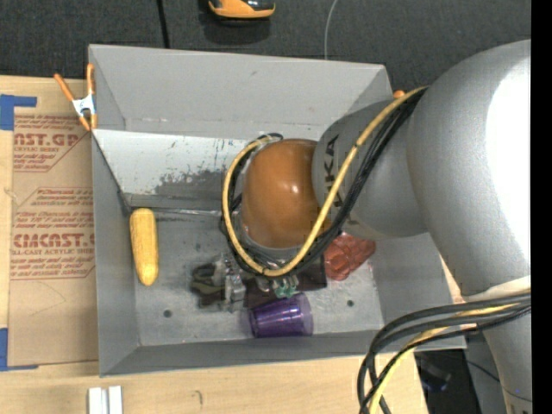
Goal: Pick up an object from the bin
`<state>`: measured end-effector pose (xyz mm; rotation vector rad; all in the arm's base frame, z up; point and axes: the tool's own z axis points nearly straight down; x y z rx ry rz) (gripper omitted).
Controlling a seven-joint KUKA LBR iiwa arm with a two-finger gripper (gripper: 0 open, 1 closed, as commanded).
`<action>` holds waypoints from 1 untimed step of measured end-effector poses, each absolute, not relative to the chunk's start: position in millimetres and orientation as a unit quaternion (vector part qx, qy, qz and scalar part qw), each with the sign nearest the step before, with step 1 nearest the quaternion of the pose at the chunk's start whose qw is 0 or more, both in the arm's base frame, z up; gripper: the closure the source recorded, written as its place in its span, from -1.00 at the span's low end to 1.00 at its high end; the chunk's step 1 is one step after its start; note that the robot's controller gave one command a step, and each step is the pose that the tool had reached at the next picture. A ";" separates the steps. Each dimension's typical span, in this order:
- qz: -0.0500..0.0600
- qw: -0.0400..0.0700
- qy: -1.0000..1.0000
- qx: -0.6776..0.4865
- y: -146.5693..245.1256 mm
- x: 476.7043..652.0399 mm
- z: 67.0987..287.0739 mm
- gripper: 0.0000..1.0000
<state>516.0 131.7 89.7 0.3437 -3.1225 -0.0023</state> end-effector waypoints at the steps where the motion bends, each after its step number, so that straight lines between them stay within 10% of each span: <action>1: -0.001 0.000 -0.993 0.120 143.9 522.4 149.3 1.00</action>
Offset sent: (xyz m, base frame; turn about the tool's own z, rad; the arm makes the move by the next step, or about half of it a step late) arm 0.0000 0.0000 0.0000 0.0000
